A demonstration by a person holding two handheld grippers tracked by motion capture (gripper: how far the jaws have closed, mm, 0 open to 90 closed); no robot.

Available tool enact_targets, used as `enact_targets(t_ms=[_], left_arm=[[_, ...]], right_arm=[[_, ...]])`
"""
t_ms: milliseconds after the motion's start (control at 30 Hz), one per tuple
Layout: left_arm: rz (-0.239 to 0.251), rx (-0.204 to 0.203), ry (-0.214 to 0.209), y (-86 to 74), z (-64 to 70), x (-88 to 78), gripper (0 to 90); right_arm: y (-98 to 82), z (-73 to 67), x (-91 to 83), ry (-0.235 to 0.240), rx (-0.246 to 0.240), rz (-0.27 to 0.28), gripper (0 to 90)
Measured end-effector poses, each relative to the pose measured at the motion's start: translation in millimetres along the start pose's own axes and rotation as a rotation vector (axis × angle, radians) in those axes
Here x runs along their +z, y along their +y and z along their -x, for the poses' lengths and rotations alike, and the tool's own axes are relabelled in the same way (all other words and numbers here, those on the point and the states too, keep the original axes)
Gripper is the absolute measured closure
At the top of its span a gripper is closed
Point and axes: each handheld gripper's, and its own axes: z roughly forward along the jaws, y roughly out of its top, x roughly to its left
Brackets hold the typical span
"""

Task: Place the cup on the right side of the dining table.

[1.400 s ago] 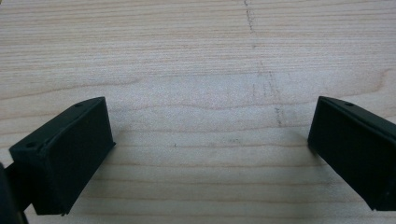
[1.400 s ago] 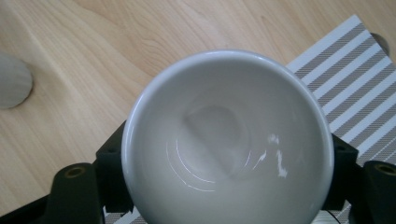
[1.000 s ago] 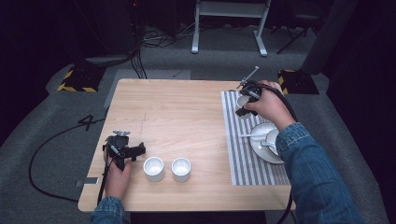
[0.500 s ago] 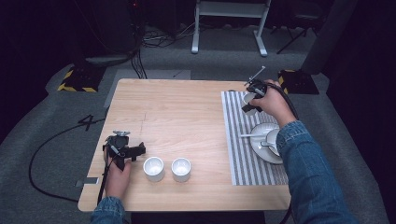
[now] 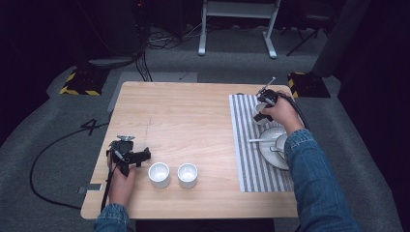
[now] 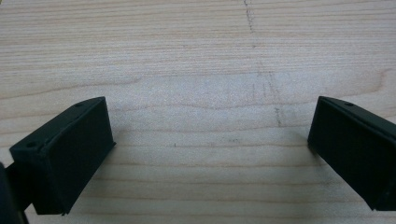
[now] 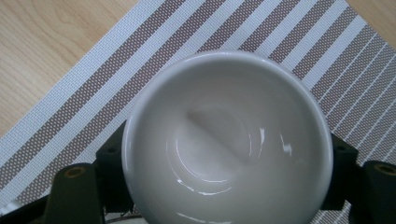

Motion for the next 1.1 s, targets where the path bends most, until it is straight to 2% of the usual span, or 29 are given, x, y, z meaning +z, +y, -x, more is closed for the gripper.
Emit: enact_targets(t_ms=[67,200,367,567,833,1100], left_arm=[[0.0,0.0,0.0,0.0,0.0,0.0,0.2],[0.0,0.0,0.0,0.0,0.0,0.0,0.2],[0.0,0.0,0.0,0.0,0.0,0.0,0.2],[0.0,0.0,0.0,0.0,0.0,0.0,0.2],[0.0,0.0,0.0,0.0,0.0,0.0,0.2],[0.0,0.0,0.0,0.0,0.0,0.0,0.2]], right_arm=[[-1.9,0.8,4.6,0.008,0.007,0.009,26.9],[-4.2,0.4,13.8,0.008,0.005,-0.016,26.9],[-6.9,2.0,20.9,0.017,0.024,0.0,26.9],[-8.7,2.9,24.8,0.034,0.044,0.012,26.9],[-9.2,3.0,26.9,0.043,0.049,0.002,26.7],[-15.7,5.1,27.3,0.052,0.096,0.03,26.5]])
